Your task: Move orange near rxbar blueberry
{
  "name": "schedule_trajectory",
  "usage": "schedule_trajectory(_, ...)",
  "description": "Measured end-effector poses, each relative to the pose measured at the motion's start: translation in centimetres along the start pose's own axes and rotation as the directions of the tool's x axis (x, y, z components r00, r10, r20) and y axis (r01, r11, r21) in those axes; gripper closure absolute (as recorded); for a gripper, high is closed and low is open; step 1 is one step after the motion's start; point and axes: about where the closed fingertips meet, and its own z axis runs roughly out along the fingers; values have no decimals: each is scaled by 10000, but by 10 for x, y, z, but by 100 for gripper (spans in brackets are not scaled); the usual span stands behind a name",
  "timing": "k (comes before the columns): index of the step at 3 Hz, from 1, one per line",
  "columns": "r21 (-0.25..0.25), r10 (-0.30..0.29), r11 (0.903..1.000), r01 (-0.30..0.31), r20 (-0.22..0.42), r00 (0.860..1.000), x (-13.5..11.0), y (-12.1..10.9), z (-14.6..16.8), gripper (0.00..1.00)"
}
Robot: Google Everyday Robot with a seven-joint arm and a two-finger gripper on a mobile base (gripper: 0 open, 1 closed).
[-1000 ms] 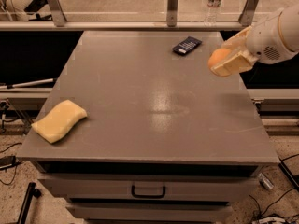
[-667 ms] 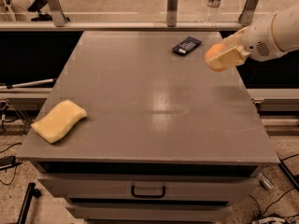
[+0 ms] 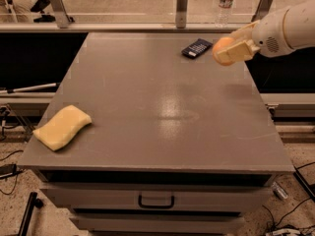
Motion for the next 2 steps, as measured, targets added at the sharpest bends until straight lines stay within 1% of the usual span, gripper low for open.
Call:
schedule_trajectory(1, 181, 637, 9977, -658, 983, 9931, -9, -33, 21, 100)
schedule_trajectory(2, 501, 1238, 9900, -1319, 1408, 9823, -5, -63, 45, 100)
